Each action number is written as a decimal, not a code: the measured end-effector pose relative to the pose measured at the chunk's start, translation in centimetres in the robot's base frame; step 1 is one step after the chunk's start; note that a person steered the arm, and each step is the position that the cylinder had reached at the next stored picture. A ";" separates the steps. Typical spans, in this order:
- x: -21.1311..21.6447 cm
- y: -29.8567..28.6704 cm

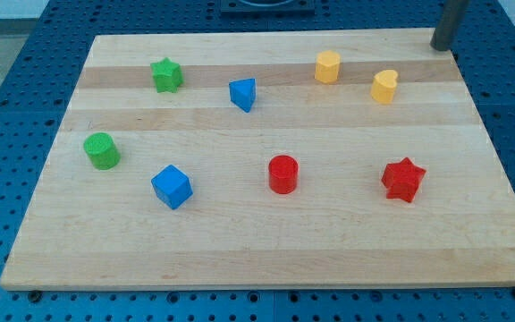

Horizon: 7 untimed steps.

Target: Move your arm to the right side of the heart

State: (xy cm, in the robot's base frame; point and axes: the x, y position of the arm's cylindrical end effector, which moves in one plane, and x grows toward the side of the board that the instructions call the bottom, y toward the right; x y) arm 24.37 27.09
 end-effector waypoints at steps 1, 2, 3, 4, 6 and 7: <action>0.0 -0.2; 0.0 -0.2; 0.1 -0.3; 2.5 1.1; 8.9 1.8; 8.9 1.7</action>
State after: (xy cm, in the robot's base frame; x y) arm 33.26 28.82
